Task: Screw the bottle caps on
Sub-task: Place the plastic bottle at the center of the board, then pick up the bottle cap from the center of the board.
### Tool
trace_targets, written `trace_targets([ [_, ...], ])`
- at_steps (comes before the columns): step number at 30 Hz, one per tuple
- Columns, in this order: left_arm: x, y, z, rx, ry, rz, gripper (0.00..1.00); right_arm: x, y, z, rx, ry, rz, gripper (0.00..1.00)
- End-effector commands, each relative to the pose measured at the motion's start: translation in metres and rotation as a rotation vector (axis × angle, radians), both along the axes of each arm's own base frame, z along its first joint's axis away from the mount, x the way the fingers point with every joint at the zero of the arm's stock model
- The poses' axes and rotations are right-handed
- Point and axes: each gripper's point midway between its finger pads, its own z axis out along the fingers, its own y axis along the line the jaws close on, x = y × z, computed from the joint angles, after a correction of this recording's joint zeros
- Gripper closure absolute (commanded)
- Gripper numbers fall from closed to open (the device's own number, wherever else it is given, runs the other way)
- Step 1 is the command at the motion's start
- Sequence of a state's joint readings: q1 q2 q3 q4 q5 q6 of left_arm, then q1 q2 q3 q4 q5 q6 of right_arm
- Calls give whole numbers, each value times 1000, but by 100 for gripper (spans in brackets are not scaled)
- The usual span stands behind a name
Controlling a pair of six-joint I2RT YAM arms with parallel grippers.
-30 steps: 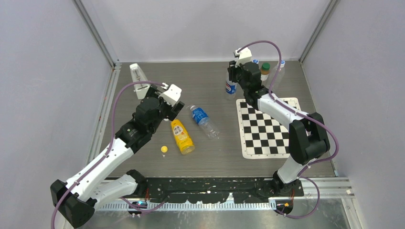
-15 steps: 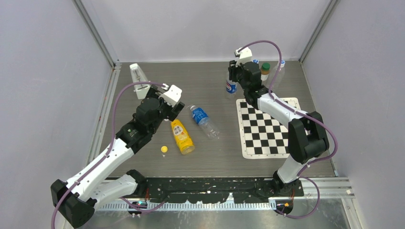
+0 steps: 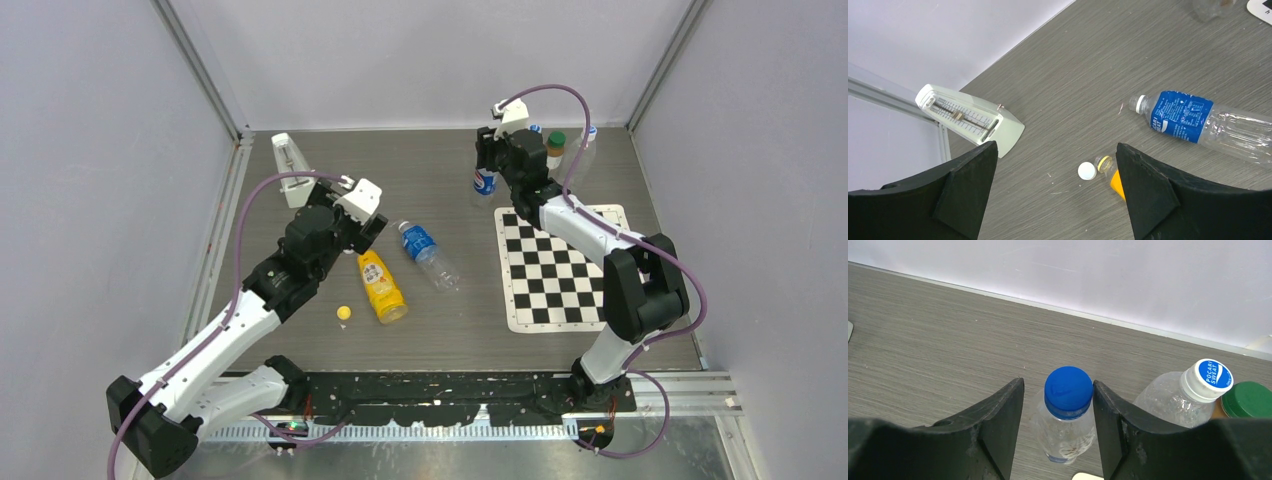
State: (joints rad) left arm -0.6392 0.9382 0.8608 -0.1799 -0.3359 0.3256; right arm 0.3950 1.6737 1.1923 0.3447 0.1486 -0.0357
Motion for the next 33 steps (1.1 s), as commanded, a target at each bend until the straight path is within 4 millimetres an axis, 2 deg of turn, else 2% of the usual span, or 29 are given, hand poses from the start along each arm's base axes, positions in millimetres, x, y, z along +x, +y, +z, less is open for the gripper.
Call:
trace_targets([
  [1,2,-2,18,-47,-61,-10,9,1,-3,44,49,-112,-13,40],
  [8,2,-3,17,-49,-57,-16,9,-5,-10,59,55,-148,-31,31],
  [12,1,-6,16,-60,-49,-23,9,-21,-15,78,70,-178,-27,23],
  [14,2,-8,15,-66,-41,-25,9,-40,-19,99,106,-211,-11,18],
  [15,3,-9,14,-70,-34,-25,9,-48,-19,93,111,-192,3,13],
  [16,3,-10,13,-80,-26,-24,9,-60,-22,108,138,-216,10,9],
  [17,3,-11,12,-93,-12,-23,9,-69,-21,99,152,-182,25,7],
  [18,3,-14,13,-110,3,-23,9,-84,-26,110,169,-190,33,5],
  [19,2,-16,12,-131,24,-18,9,-93,-25,100,186,-159,44,4],
  [20,1,-17,12,-151,46,-16,9,-108,-30,109,204,-166,50,3],
  [21,0,-19,12,-172,75,-10,8,-118,-30,99,227,-134,62,3],
  [22,-2,-21,10,-194,108,-3,8,-133,-34,103,244,-129,68,3],
  [23,-4,-21,6,-209,149,12,8,-142,-33,89,266,-87,79,2],
  [24,-6,-22,2,-227,191,32,8,-157,-37,88,278,-71,85,2],
  [25,-9,-22,-4,-241,243,58,7,-166,-36,74,302,-26,95,2],
  [26,-12,-20,-11,-250,294,86,5,-179,-39,71,313,-6,99,1],
  [27,-15,-19,-19,-258,346,118,3,-188,-37,52,332,53,112,1],
  [28,-19,-17,-27,-265,393,150,2,-201,-39,43,337,90,118,1],
  [30,-28,-15,-47,-267,493,205,1,-224,-39,4,365,216,127,1],
  [31,-33,-15,-55,-284,542,245,0,-231,-40,-5,374,245,124,0],
  [32,-40,-11,-65,-290,596,292,0,-243,-42,-24,394,303,111,0],
  [33,-46,-10,-71,-302,639,326,0,-251,-45,-27,410,309,107,0],
])
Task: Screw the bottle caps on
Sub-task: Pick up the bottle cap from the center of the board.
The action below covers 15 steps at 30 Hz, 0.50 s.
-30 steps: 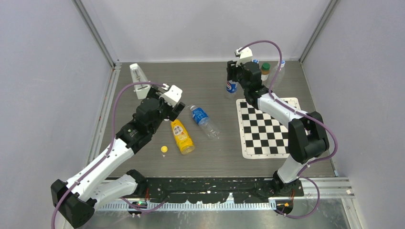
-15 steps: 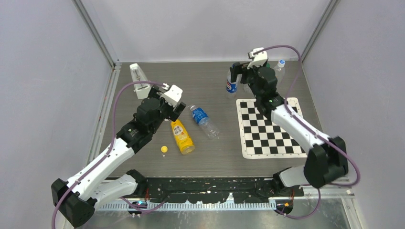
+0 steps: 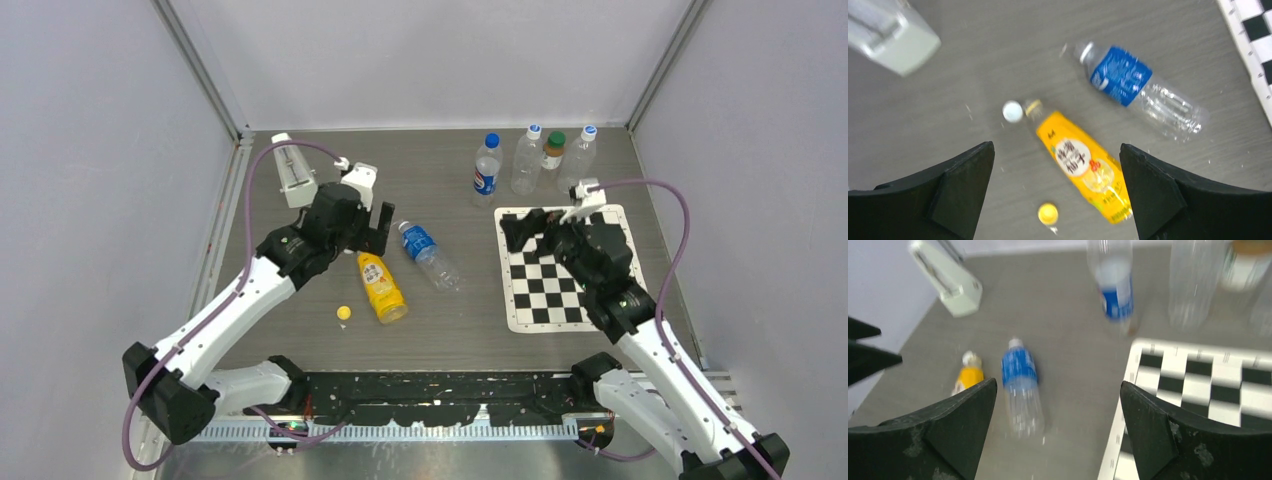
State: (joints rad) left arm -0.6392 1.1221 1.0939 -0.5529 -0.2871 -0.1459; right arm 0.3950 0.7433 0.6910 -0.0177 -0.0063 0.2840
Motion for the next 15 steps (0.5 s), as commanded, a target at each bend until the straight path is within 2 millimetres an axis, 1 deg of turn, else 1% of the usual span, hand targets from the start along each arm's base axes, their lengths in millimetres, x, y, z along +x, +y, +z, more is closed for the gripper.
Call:
trace_targets([
  [1,-38,12,-41,-68,298,190,0,-49,-3,-89,56,330,22,0],
  [2,-43,11,-44,-88,334,214,0,-55,-4,-93,62,337,22,0],
  [3,-48,11,-47,-101,365,232,0,-63,-7,-110,49,392,19,0],
  [4,-54,11,-47,-111,391,234,0,-71,-9,-118,42,418,18,0],
  [5,-59,14,-50,-108,409,248,0,-75,-11,-127,38,444,14,0],
  [6,-63,20,-52,-109,412,278,1,-81,-14,-133,32,468,7,0],
  [7,-67,25,-54,-118,412,316,1,-82,-16,-137,40,485,-15,0],
  [9,-74,36,-59,-132,400,366,3,-82,-21,-137,86,500,-69,0],
  [10,-77,40,-62,-145,396,394,5,-79,-25,-133,111,489,-103,0],
  [12,-83,45,-70,-182,399,449,9,-71,-37,-127,201,471,-225,0],
  [14,-88,49,-80,-200,407,487,12,-73,-45,-127,245,476,-281,0],
  [15,-90,51,-87,-194,415,501,13,-74,-44,-129,253,480,-278,0],
])
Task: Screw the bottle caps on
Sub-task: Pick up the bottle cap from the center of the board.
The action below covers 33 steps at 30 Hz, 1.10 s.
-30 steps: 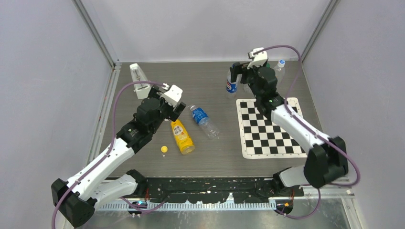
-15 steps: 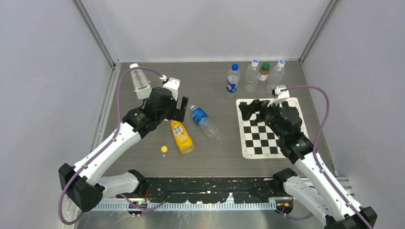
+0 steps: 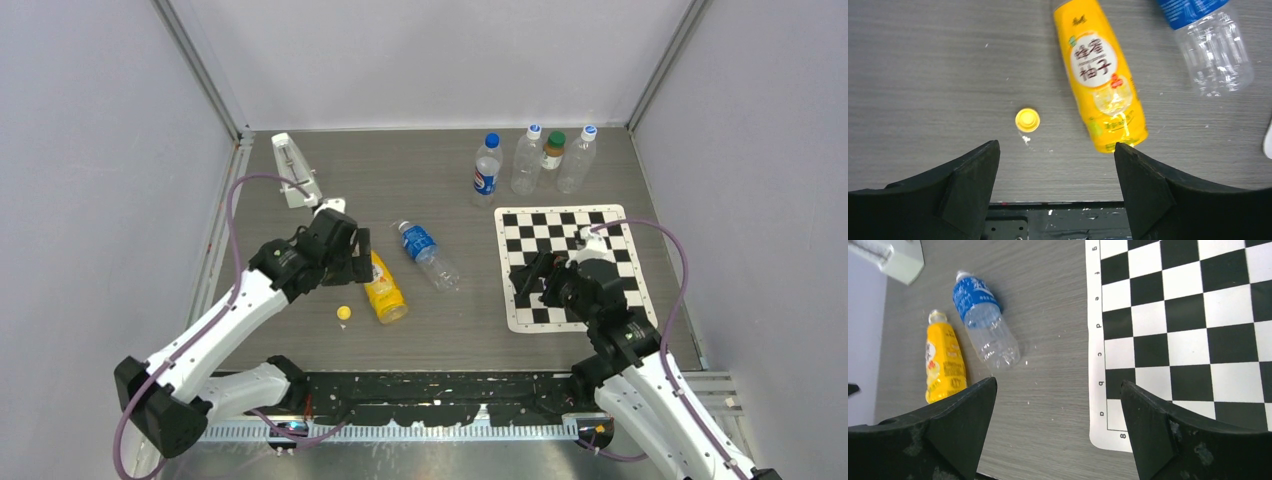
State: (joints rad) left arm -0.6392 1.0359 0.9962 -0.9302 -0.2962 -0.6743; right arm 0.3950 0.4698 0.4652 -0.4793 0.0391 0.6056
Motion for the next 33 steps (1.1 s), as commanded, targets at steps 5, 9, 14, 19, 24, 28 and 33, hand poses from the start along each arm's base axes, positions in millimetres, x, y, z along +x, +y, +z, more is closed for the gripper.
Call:
trace_targets([
  [5,-15,30,-39,47,50,202,21,-1,15,28,216,-185,16,0],
  [9,-14,32,-57,57,46,215,31,9,12,38,286,-321,-20,0],
  [14,-11,20,-78,20,67,205,45,22,3,28,210,-285,-78,0],
  [19,-13,15,-104,4,106,217,56,36,7,31,174,-253,-80,0],
  [24,-12,14,-118,-8,101,230,67,41,20,33,177,-229,-25,0],
  [28,-11,14,-120,-8,94,227,71,46,24,35,163,-223,-6,0],
  [33,-8,12,-123,1,98,215,73,47,25,29,158,-208,-3,0],
])
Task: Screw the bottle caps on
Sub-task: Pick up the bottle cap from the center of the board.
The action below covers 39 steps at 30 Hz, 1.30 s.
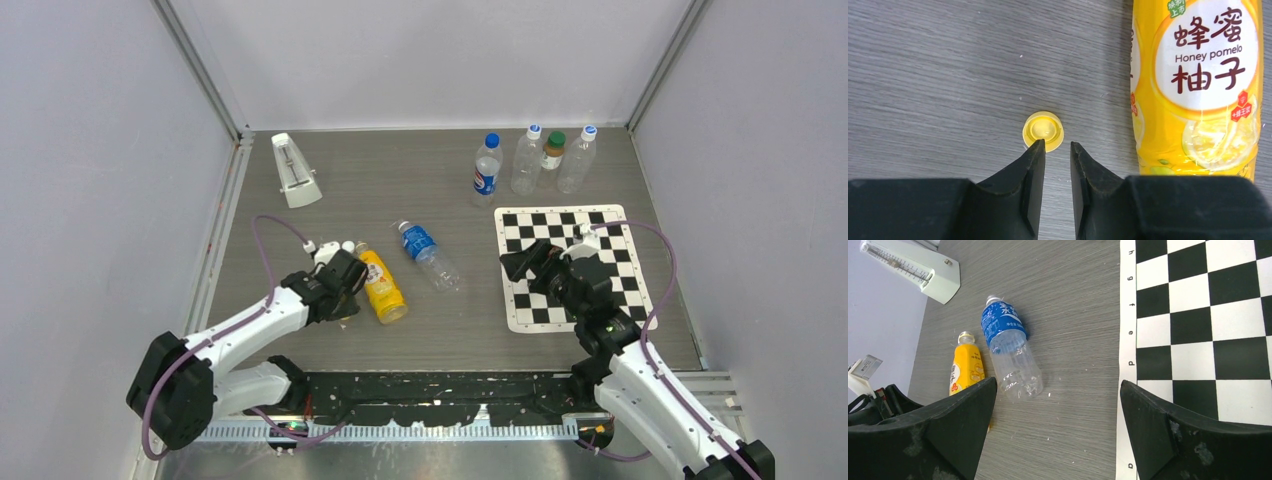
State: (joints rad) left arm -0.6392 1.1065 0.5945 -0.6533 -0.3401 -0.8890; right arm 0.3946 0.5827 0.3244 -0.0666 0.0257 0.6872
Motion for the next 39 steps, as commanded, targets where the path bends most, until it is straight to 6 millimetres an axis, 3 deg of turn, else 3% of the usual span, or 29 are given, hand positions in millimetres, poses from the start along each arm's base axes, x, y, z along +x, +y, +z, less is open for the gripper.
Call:
trace_targets([
  [1,13,-6,1,-18,-39,16,74,9,4,28,18,-85,13,0],
  [8,10,3,-15,32,-21,30,77,9,13,32,54,-102,52,0],
  [13,9,-2,-24,14,1,25,80,7,17,33,39,-105,83,0],
  [21,7,-5,-18,-16,-7,15,100,7,29,46,44,-147,159,1],
  [24,7,-10,-1,-62,-38,9,100,8,36,51,44,-158,198,0],
  [28,11,-21,40,-189,-137,7,100,10,50,56,40,-176,283,0],
  [34,18,-47,112,-418,-307,-42,100,11,81,87,126,-317,450,0],
  [35,19,-52,123,-458,-329,-52,100,12,85,103,142,-382,472,0],
  [39,25,-77,167,-650,-425,-90,100,12,108,120,184,-407,616,1],
])
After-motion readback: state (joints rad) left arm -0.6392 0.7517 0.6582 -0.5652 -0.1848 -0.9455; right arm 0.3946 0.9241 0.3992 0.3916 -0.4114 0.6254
